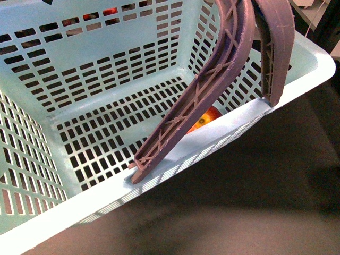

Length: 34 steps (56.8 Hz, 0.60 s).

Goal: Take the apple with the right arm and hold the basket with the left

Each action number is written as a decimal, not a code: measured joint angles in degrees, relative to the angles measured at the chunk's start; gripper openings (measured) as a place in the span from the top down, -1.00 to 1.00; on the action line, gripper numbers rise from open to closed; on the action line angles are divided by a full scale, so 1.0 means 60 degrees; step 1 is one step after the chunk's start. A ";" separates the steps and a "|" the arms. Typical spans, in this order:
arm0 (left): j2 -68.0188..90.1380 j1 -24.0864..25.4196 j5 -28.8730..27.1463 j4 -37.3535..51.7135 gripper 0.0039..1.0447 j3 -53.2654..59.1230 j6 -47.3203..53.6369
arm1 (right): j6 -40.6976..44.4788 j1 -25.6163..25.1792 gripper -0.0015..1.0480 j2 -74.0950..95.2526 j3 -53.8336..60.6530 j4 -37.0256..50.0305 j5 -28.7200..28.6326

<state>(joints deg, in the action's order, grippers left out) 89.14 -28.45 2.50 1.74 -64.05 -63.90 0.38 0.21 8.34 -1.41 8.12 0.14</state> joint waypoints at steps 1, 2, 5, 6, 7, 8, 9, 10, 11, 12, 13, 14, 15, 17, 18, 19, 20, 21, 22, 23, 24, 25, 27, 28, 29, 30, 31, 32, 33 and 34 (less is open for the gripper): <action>0.0000 0.0000 0.0000 0.0000 0.71 0.0000 0.0000 | 0.0004 -0.0004 0.96 -0.0229 0.0000 -0.0379 -0.0004; 0.0000 0.0000 0.0000 0.0000 0.71 0.0000 0.0000 | 0.0000 -0.0004 0.96 -0.0375 0.0004 -0.0576 -0.0007; 0.0000 0.0000 0.0004 0.0000 0.71 0.0000 0.0000 | 0.0000 -0.0004 0.96 -0.0976 0.0004 -0.1206 -0.0004; 0.0000 0.0000 0.0007 0.0000 0.71 0.0000 0.0000 | 0.0000 -0.0004 0.96 -0.1067 0.0004 -0.1242 -0.0011; 0.0000 0.0000 0.0004 0.0000 0.71 0.0000 0.0000 | 0.0000 -0.0004 0.96 -0.1184 0.0004 -0.1268 -0.0011; 0.0000 0.0000 0.0004 0.0000 0.71 0.0000 -0.0004 | 0.0000 -0.0004 0.96 -0.1260 0.0004 -0.1290 -0.0011; 0.0000 0.0000 0.0004 0.0000 0.71 0.0000 -0.0004 | 0.0000 -0.0004 0.96 -0.1279 0.0004 -0.1297 -0.0011; 0.0000 0.0000 -0.0004 0.0000 0.71 0.0000 -0.0007 | 0.0000 -0.0004 0.96 -0.1297 0.0004 -0.1308 -0.0007; 0.0000 0.0000 -0.0004 0.0000 0.71 0.0000 -0.0007 | 0.0000 -0.0004 0.96 -0.1304 0.0004 -0.1315 -0.0004; 0.0000 0.0000 0.0000 0.0000 0.71 0.0000 0.0000 | 0.0000 -0.0004 0.96 -0.1304 0.0004 -0.1322 -0.0004; 0.0000 0.0000 0.0004 0.0000 0.71 0.0000 0.0000 | 0.0000 -0.0004 0.96 -0.1304 0.0004 -0.1326 -0.0004; 0.0000 -0.0004 0.0011 0.0000 0.71 0.0000 0.0004 | 0.0000 -0.0004 0.96 -0.1304 0.0004 -0.1330 -0.0007; 0.0000 -0.0004 0.0011 0.0000 0.71 0.0000 0.0007 | 0.0000 -0.0004 0.96 -0.1304 0.0004 -0.1333 -0.0004; 0.0000 -0.0004 0.0015 0.0000 0.71 0.0000 0.0007 | 0.0000 -0.0004 0.96 -0.1315 0.0004 -0.1337 -0.0004; 0.0000 -0.0004 0.0011 0.0000 0.71 0.0000 0.0004 | 0.0000 -0.0004 0.96 -0.1319 0.0004 -0.1341 -0.0007; 0.0004 -0.0004 0.0011 0.0000 0.71 0.0000 -0.0011 | 0.0000 -0.0004 0.96 -0.1322 0.0004 -0.1341 -0.0007; 0.0004 0.0000 0.0011 0.0000 0.71 0.0000 -0.0018 | 0.0000 -0.0004 0.96 -0.1322 0.0004 -0.1341 -0.0004; 0.0004 0.0000 0.0011 0.0000 0.71 0.0000 -0.0029 | 0.0000 -0.0004 0.96 -0.1322 0.0004 -0.1337 -0.0004; 0.0004 0.0000 0.0011 0.0000 0.71 0.0000 -0.0029 | 0.0000 -0.0004 0.96 -0.1326 0.0004 -0.1337 -0.0004; 0.0004 0.0000 0.0007 0.0000 0.71 0.0000 -0.0022 | 0.0000 -0.0004 0.96 -0.1326 0.0004 -0.1341 -0.0004; 0.0000 0.0000 0.0007 0.0000 0.71 0.0000 -0.0018 | 0.0000 -0.0004 0.96 -0.1326 0.0004 -0.1341 -0.0007; 0.0004 0.0000 0.0007 0.0000 0.71 0.0000 -0.0018 | 0.0000 -0.0004 0.96 -0.1326 0.0004 -0.1341 -0.0004; 0.0000 0.0000 0.0004 0.0000 0.71 0.0000 -0.0004 | 0.0000 -0.0004 0.96 -0.1326 0.0004 -0.1337 -0.0007; 0.0004 0.0000 0.0000 0.0000 0.71 0.0000 0.0004 | 0.0000 -0.0004 0.96 -0.1326 0.0004 -0.1341 -0.0007; 0.0004 0.0000 0.0000 0.0000 0.71 0.0000 0.0004 | 0.0007 -0.0004 0.94 -0.1326 0.0004 -0.1341 -0.0007; 0.0000 0.0000 -0.0004 0.0000 0.71 0.0000 0.0000 | 0.0000 -0.0004 0.92 -0.1326 0.0004 -0.1341 -0.0004; 0.0004 0.0000 -0.0007 0.0000 0.71 0.0000 0.0000 | 0.0004 -0.0004 0.85 -0.1326 0.0004 -0.1341 -0.0004; 0.0004 0.0000 -0.0007 0.0000 0.71 0.0000 0.0000 | 0.0000 -0.0004 0.82 -0.1326 0.0004 -0.1341 -0.0004; 0.0004 0.0000 -0.0007 0.0000 0.71 0.0000 0.0000 | 0.0000 -0.0004 0.75 -0.1326 0.0004 -0.1341 -0.0004; 0.0004 0.0000 -0.0007 0.0000 0.71 0.0000 0.0000 | 0.0004 -0.0004 0.69 -0.1326 0.0004 -0.1341 -0.0004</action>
<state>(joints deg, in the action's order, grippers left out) 89.17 -28.45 2.46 1.74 -64.05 -63.90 0.40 0.19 0.38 -1.39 0.08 0.12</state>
